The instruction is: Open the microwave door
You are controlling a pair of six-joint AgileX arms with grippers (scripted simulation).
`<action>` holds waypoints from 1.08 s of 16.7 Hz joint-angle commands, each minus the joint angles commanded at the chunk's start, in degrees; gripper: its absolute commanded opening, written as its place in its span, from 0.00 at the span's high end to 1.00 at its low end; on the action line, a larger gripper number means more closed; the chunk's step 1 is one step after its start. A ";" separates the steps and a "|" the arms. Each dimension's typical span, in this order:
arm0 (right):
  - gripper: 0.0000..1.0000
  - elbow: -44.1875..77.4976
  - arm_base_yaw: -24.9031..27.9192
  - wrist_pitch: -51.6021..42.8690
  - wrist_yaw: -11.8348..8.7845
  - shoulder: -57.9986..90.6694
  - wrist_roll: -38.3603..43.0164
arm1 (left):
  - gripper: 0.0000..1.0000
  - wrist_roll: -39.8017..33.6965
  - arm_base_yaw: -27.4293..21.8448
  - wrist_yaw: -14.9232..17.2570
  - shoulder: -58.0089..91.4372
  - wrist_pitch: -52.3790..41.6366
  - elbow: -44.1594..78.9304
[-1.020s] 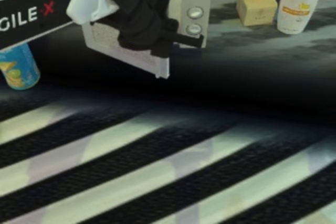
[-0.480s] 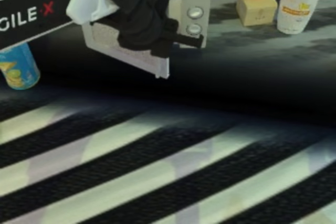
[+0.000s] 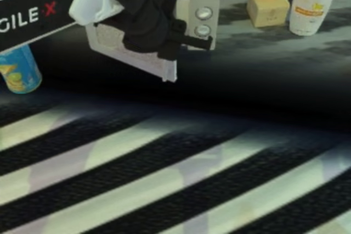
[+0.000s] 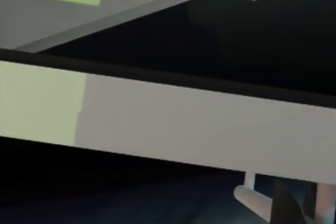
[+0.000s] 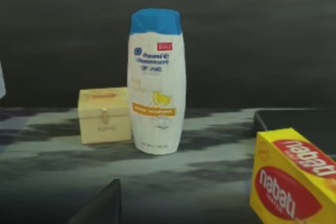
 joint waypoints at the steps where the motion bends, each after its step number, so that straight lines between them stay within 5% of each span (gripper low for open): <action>1: 0.00 0.00 0.00 0.00 0.00 0.00 0.00 | 1.00 0.21 0.03 0.09 -0.15 0.07 -0.14; 8: 0.00 0.00 0.00 0.00 0.00 0.00 0.00 | 1.00 6.92 2.08 3.46 -4.41 1.90 -5.76; 18: 0.00 0.00 0.00 0.00 0.00 0.00 0.00 | 1.00 6.97 2.09 3.48 -4.44 1.92 -5.79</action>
